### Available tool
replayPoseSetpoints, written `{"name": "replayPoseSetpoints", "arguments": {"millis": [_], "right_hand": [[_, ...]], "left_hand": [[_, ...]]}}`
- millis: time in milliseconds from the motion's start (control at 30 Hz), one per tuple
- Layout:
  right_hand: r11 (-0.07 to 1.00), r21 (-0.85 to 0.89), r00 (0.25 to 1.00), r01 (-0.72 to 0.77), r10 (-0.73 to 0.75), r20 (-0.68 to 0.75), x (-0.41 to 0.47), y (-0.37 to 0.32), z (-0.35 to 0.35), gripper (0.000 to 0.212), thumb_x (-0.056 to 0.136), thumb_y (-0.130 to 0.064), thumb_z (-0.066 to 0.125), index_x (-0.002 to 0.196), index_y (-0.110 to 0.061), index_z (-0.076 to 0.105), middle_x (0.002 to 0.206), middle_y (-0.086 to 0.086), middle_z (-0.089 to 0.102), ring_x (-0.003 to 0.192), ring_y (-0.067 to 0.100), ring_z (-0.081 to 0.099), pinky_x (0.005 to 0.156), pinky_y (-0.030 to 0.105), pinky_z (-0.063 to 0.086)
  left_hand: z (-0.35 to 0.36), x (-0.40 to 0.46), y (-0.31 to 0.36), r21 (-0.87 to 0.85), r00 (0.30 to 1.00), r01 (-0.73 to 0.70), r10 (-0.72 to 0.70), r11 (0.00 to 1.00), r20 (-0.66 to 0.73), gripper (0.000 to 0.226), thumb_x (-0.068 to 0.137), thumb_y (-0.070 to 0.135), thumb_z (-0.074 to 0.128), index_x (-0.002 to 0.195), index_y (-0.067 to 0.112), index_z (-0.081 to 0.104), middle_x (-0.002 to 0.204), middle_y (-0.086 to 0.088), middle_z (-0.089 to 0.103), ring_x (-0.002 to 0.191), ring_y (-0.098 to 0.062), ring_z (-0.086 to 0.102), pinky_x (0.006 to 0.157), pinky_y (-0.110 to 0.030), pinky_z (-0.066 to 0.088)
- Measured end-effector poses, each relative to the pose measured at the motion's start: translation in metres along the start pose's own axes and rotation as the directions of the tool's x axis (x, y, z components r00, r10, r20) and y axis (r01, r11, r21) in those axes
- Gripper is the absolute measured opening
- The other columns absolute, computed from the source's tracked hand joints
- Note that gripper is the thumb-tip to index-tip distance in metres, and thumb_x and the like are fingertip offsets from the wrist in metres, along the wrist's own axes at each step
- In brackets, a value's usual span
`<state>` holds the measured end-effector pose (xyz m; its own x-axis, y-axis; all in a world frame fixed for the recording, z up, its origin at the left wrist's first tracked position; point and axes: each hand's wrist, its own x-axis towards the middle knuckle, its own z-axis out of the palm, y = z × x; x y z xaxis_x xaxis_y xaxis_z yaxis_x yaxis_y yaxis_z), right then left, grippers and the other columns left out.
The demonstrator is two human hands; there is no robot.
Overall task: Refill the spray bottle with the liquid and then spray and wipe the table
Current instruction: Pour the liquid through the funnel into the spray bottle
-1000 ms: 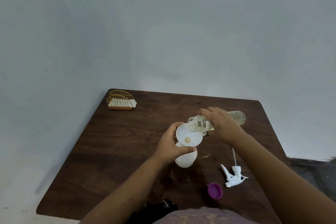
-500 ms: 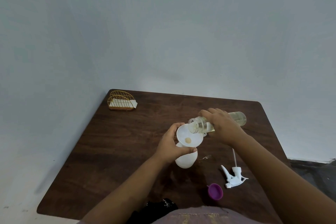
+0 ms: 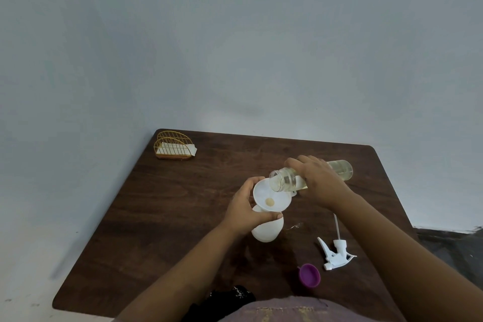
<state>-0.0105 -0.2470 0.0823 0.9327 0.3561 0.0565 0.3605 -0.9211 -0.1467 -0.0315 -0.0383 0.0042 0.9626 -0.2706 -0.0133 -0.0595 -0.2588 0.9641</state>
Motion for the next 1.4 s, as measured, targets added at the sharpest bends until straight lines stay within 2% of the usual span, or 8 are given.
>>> {"name": "replayPoseSetpoints", "arguments": {"millis": [133,300,500,700,867,1100,1233,1400], "right_hand": [[1.000,0.009,1.000,0.003,-0.003,-0.004,-0.0005,0.0000,0.0003,0.043,0.075,-0.027,0.071,0.114,-0.026,0.053,0.096,-0.004,0.056,0.090,0.018,0.051,0.077,0.030,0.037],[1.000,0.012,1.000,-0.003,0.003,-0.009,-0.0015,0.0008,0.0012,0.042,0.076,-0.026,0.071,0.114,-0.026,0.052,0.096,-0.004,0.055,0.090,0.018,0.051,0.078,0.031,0.039],[1.000,0.021,1.000,0.004,-0.004,-0.013,-0.0025,-0.0002,0.0014,0.042,0.075,-0.027,0.071,0.113,-0.025,0.053,0.095,-0.005,0.055,0.089,0.018,0.051,0.077,0.031,0.037],[1.000,0.012,1.000,0.006,-0.006,-0.004,-0.0021,-0.0010,-0.0008,0.044,0.075,-0.026,0.070,0.115,-0.026,0.053,0.097,-0.004,0.056,0.091,0.018,0.051,0.079,0.031,0.039],[1.000,0.012,1.000,0.006,-0.006,-0.002,-0.0019,-0.0008,-0.0015,0.045,0.074,-0.028,0.072,0.115,-0.027,0.052,0.096,-0.005,0.055,0.091,0.018,0.051,0.079,0.031,0.039],[1.000,0.005,1.000,0.001,-0.001,-0.010,-0.0033,-0.0018,-0.0040,0.044,0.075,-0.025,0.069,0.116,-0.026,0.052,0.098,-0.004,0.056,0.092,0.019,0.051,0.081,0.033,0.041],[1.000,0.003,1.000,-0.004,0.004,-0.007,-0.0035,-0.0012,-0.0039,0.045,0.074,-0.024,0.070,0.115,-0.027,0.052,0.098,-0.003,0.056,0.092,0.019,0.052,0.082,0.035,0.043],[1.000,-0.012,1.000,-0.003,0.003,0.001,-0.0039,-0.0013,-0.0045,0.047,0.076,-0.025,0.070,0.118,-0.028,0.051,0.102,-0.004,0.056,0.095,0.018,0.052,0.083,0.032,0.042]], "left_hand": [[0.0006,-0.0003,-0.0006,-0.002,1.000,0.002,-0.002,1.000,-0.002,0.076,0.059,0.033,0.092,0.121,0.042,0.049,0.122,0.020,0.059,0.113,-0.004,0.057,0.089,-0.026,0.055],[0.0009,-0.0013,0.0000,0.001,1.000,0.009,-0.009,1.000,-0.003,0.075,0.060,0.031,0.093,0.118,0.046,0.048,0.121,0.023,0.057,0.112,0.000,0.056,0.085,-0.020,0.054],[0.0010,-0.0020,-0.0006,-0.005,1.000,0.002,-0.002,1.000,0.001,0.075,0.061,0.029,0.092,0.121,0.042,0.048,0.123,0.020,0.057,0.113,-0.002,0.056,0.088,-0.025,0.055],[0.0014,-0.0015,-0.0029,0.008,1.000,0.005,-0.005,1.000,0.002,0.080,0.058,0.036,0.092,0.125,0.040,0.048,0.124,0.020,0.058,0.115,-0.005,0.057,0.092,-0.031,0.056],[0.0017,-0.0021,-0.0031,0.021,1.000,0.011,-0.011,1.000,-0.002,0.079,0.060,0.034,0.092,0.126,0.040,0.047,0.123,0.021,0.057,0.113,0.000,0.056,0.091,-0.029,0.056],[0.0025,-0.0023,-0.0040,0.026,1.000,0.022,-0.022,0.999,0.008,0.080,0.060,0.037,0.091,0.126,0.042,0.046,0.125,0.021,0.056,0.115,-0.005,0.055,0.091,-0.029,0.056],[0.0032,-0.0021,-0.0041,0.037,1.000,0.024,-0.024,0.999,0.014,0.083,0.057,0.043,0.090,0.127,0.040,0.045,0.127,0.018,0.055,0.117,-0.009,0.055,0.092,-0.034,0.056],[0.0032,-0.0027,-0.0046,0.046,1.000,0.020,-0.021,0.999,0.014,0.081,0.059,0.040,0.090,0.126,0.043,0.045,0.125,0.021,0.055,0.116,-0.005,0.055,0.092,-0.031,0.056]]}}
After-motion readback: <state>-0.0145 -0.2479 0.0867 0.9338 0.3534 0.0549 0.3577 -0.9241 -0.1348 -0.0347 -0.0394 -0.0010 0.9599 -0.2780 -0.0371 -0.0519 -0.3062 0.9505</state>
